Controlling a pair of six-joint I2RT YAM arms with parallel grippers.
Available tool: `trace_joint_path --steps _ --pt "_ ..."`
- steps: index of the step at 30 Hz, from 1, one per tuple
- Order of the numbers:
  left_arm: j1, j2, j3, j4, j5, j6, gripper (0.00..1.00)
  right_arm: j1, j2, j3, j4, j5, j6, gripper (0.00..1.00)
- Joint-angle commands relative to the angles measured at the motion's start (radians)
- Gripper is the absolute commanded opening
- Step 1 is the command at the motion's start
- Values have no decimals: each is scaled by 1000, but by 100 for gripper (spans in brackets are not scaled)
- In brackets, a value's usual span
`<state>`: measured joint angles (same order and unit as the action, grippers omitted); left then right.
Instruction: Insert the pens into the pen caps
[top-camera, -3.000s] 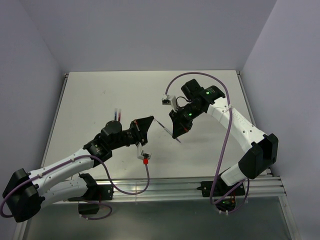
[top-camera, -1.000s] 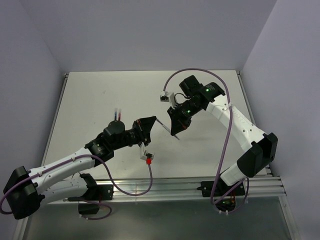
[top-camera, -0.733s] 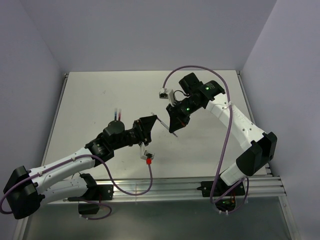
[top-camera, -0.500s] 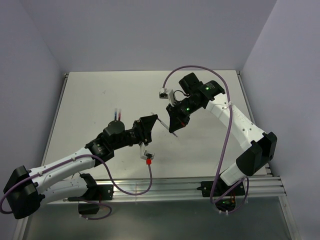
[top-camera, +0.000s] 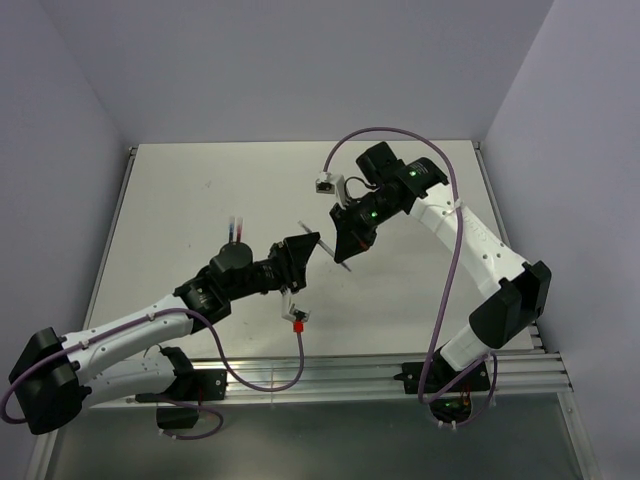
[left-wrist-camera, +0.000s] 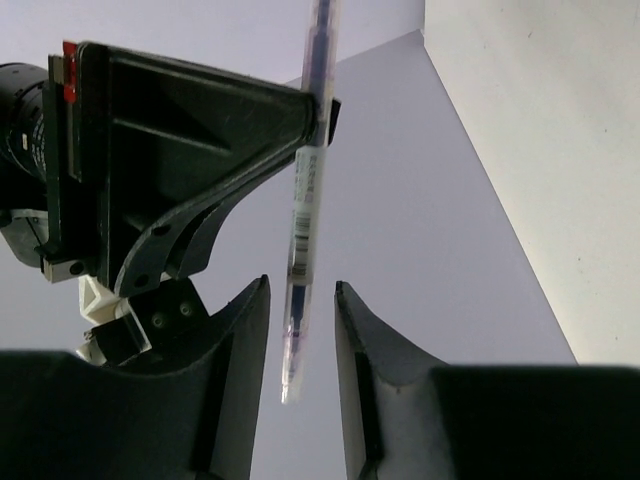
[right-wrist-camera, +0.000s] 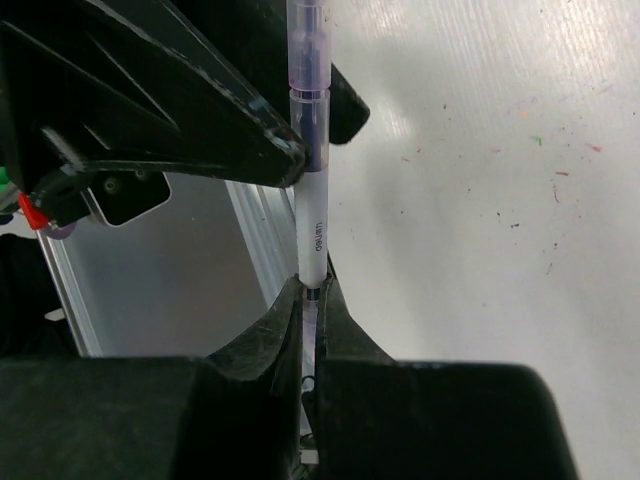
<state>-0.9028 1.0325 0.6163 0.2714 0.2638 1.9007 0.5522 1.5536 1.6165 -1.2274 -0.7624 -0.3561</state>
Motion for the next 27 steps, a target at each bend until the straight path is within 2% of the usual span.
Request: trace_joint_path --steps 1,4,8,11,13,14,15,17,18,19,22,27 --pt "-15 9 2 26 23 18 36 11 6 56 2 -35 -3 0" --pt "-21 17 7 37 20 11 26 15 10 60 -1 -37 -4 0" --pt "-28 23 3 63 15 17 7 22 17 54 -4 -54 -10 0" --pt "-31 23 5 66 6 17 0 25 22 48 -7 -77 -17 0" --pt "-33 20 8 66 3 12 0 25 22 40 -7 -81 -21 7" --pt "-33 18 7 66 3 12 0 23 19 33 -7 -89 -21 13" --pt "-33 15 5 66 0 14 0 25 16 28 -7 -95 -21 24" --pt "-33 15 2 68 -5 15 0 25 14 14 -7 -104 -24 31" --pt "-33 9 -1 71 -6 14 0 23 16 11 -6 -113 -26 40" --pt "-33 9 0 66 -8 12 0 25 14 6 -6 -118 -24 45" --pt "-35 5 0 60 -8 14 0 23 25 -6 -6 -129 -26 48" --pt "-35 4 -1 64 3 21 0 25 52 -1 -4 -140 -21 39"
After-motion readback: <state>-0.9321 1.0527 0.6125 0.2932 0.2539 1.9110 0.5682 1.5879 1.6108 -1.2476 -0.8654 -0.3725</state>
